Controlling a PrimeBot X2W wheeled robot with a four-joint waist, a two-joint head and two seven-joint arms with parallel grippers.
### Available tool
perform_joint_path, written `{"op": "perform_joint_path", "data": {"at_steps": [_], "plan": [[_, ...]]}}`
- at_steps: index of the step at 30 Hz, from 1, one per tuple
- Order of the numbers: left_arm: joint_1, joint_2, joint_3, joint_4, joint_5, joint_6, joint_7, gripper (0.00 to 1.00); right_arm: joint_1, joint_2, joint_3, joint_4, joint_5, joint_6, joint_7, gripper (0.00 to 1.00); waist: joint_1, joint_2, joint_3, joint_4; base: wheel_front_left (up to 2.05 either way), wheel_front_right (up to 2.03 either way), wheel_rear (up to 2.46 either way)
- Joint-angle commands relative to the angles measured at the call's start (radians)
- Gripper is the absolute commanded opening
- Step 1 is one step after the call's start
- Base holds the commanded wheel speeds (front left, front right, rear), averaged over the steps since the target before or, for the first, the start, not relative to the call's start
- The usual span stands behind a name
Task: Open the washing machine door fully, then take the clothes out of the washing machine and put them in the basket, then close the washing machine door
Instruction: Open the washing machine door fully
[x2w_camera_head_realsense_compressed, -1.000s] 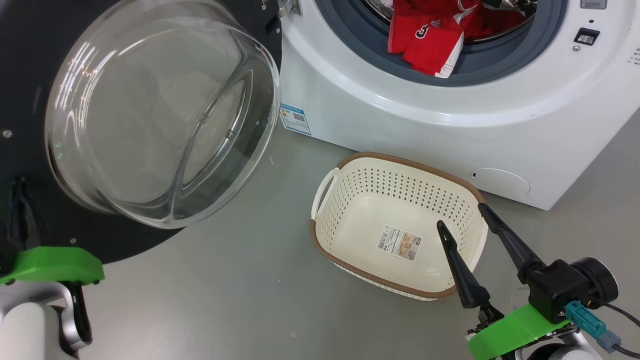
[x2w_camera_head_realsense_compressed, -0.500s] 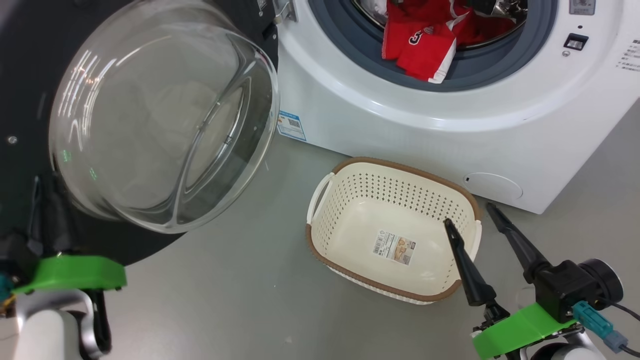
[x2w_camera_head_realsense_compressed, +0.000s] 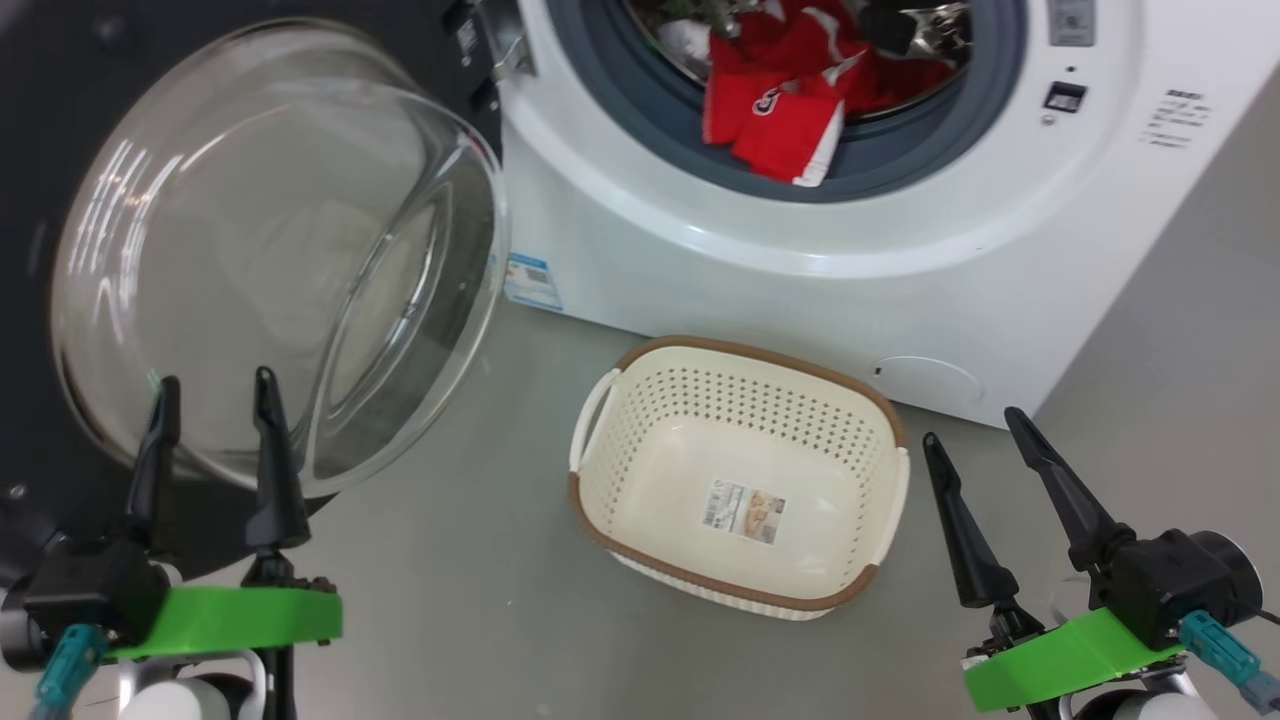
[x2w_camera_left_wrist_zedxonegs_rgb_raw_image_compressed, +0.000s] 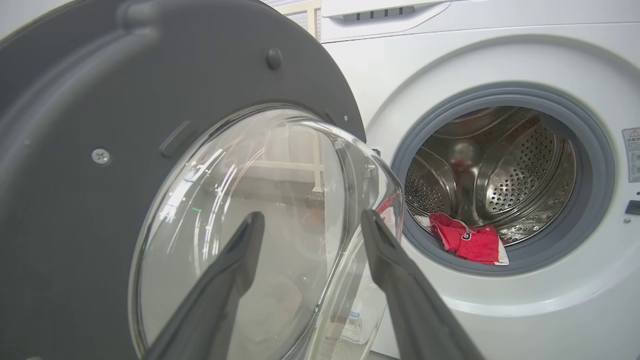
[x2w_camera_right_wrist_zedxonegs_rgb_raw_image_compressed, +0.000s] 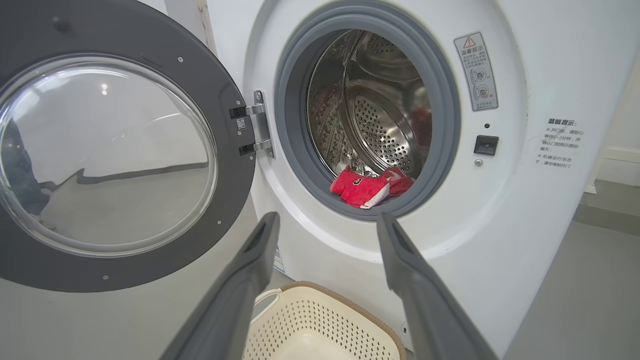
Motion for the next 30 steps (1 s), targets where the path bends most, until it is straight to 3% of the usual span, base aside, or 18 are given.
{"op": "perform_joint_path", "data": {"at_steps": [1,22,30], "plan": [[0.005,0.019,0.019,-0.053,-0.008,-0.004,-0.005,1.00,-0.031,0.001,0.017,-0.013,0.009,0.006,-0.021,1.00,0.0000,0.0000,-0.024,-0.040,0.00,0.00,0.00],[0.098,0.024,-0.124,-0.140,-0.002,-0.069,0.044,1.00,-0.023,0.001,-0.030,0.064,0.057,0.006,-0.115,1.00,0.0000,0.0000,-0.075,-0.317,0.00,0.00,0.00],[0.134,0.030,-0.121,-0.141,0.002,-0.048,0.041,1.00,-0.004,0.001,-0.056,0.039,0.025,0.006,-0.120,1.00,0.0000,0.0000,-0.101,-0.400,0.00,0.00,0.00]]}}
